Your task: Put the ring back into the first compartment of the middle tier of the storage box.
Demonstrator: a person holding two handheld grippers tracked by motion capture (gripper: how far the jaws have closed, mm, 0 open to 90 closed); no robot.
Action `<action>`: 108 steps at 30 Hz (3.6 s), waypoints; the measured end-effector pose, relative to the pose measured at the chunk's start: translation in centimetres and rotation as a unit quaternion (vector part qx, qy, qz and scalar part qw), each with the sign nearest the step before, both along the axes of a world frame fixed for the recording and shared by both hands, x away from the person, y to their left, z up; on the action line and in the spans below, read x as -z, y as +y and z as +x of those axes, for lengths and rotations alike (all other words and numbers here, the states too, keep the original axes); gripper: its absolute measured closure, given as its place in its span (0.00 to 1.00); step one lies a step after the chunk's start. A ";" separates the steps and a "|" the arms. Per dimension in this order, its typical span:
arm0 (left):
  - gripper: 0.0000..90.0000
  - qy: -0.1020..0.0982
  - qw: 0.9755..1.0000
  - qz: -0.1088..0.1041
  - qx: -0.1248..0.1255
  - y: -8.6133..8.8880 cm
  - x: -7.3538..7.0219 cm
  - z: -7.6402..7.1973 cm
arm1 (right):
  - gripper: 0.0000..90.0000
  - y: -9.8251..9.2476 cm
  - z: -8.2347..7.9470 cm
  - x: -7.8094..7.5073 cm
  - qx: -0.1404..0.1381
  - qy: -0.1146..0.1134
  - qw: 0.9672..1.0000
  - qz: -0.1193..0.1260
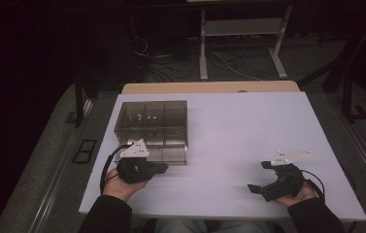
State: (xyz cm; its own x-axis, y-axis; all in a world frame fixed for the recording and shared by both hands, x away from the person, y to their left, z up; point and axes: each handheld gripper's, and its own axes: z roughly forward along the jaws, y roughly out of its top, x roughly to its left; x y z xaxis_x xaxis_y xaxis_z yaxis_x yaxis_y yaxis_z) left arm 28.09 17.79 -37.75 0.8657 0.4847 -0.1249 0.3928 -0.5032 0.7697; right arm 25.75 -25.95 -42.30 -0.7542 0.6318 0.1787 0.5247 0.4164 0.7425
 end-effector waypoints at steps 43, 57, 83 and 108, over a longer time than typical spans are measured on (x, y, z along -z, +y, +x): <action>0.95 -0.020 0.996 -0.050 -0.074 5.3 -1.9 0.5 | 0.00 0.0 0.0 0.0 -0.001 0.001 1.000 0.000; 0.95 -0.024 0.992 -0.068 -0.103 7.4 -2.0 0.7 | 0.00 0.0 0.0 0.0 -0.002 0.002 1.000 0.000; 0.95 -0.012 0.989 -0.070 -0.131 9.3 -1.7 2.4 | 0.00 0.1 0.0 0.2 0.000 0.003 1.000 -0.004; 0.95 0.015 0.992 -0.014 -0.127 9.4 -0.8 4.7 | 0.00 0.2 0.0 0.3 -0.002 0.006 1.000 -0.008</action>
State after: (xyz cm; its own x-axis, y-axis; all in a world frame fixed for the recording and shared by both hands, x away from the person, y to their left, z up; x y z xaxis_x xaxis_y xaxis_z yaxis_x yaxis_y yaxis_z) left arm 32.74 27.16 -36.96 0.7118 0.6826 -0.1652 0.5266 -0.3632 0.7686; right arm 25.80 -25.71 -42.64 -0.7540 0.6323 0.1781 0.5325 0.4296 0.7293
